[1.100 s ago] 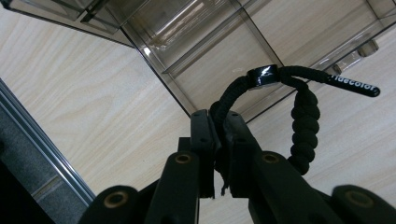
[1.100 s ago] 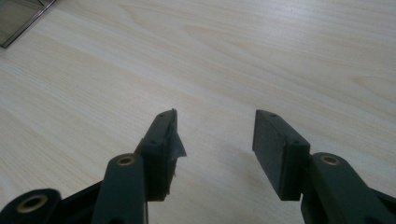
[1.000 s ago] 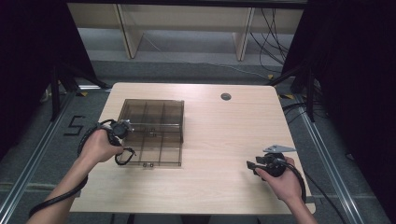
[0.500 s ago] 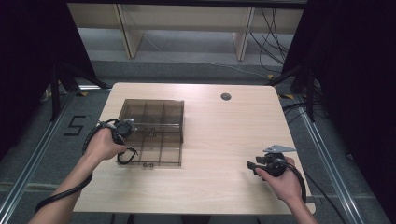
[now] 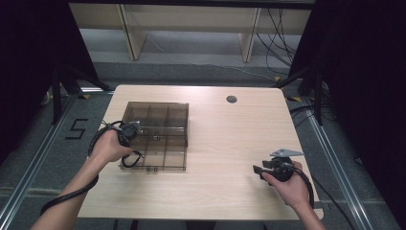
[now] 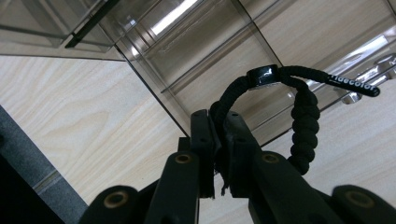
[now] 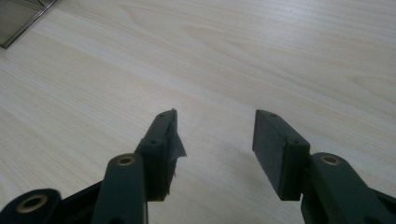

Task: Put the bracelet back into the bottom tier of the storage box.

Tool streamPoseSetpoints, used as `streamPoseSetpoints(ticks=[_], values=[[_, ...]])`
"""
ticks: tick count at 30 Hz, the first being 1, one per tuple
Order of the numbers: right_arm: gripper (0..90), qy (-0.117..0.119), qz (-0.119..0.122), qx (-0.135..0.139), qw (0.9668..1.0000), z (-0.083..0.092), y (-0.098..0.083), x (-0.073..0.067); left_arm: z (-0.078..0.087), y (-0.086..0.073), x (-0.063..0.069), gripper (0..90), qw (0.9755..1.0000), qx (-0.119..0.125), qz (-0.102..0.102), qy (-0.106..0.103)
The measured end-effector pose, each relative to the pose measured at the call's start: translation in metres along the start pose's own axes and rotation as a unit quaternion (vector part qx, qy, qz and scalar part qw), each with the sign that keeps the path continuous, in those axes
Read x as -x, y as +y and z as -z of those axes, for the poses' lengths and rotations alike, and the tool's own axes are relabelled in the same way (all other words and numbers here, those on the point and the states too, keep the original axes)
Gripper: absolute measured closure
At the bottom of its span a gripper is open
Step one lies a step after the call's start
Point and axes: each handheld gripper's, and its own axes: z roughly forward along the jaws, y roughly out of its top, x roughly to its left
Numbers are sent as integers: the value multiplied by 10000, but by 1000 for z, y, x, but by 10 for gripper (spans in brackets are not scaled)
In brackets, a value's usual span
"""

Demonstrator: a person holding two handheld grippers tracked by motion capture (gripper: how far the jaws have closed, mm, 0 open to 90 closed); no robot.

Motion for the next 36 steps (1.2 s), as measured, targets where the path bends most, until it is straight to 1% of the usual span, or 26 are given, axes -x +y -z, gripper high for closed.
streamPoseSetpoints(ticks=[9,13,14,17,18,19,20,23,25,32,34,35,36], values=[[510,-7,43,24,10000,0,0,0,-4,3,-2,839,10000,-59,-23,28],[510,11,-24,-14,10000,0,0,-1,-5,5,-2,839,10000,-66,-7,23],[510,5,13,8,10000,0,0,0,-6,5,-2,839,10000,-56,-1,27],[510,0,6,4,10000,0,0,0,-6,7,-1,839,9999,-99,-13,27],[510,2,3,3,10000,0,0,0,-7,7,-1,839,10000,-80,19,16],[510,-7,79,52,10000,-1,0,1,-7,7,-1,839,10000,-93,19,11],[510,2,17,6,10000,0,0,0,-8,8,-1,839,9999,-101,-1,8],[510,13,-6,-8,10000,0,0,0,-10,9,-2,839,9999,-132,-10,30],[510,15,-11,-5,10000,-1,0,0,-10,9,-2,839,9998,-175,5,20],[510,23,8,2,10000,-1,0,0,-13,10,-4,839,9998,-160,46,65],[510,35,26,3,10000,-2,0,0,-14,10,-5,839,9998,-191,71,44],[510,31,-26,-28,10000,-1,0,-1,-14,11,-6,840,9997,-232,59,-4],[510,31,-26,-28,10000,-1,0,-1,-14,11,-6,839,9997,-232,59,-4]])
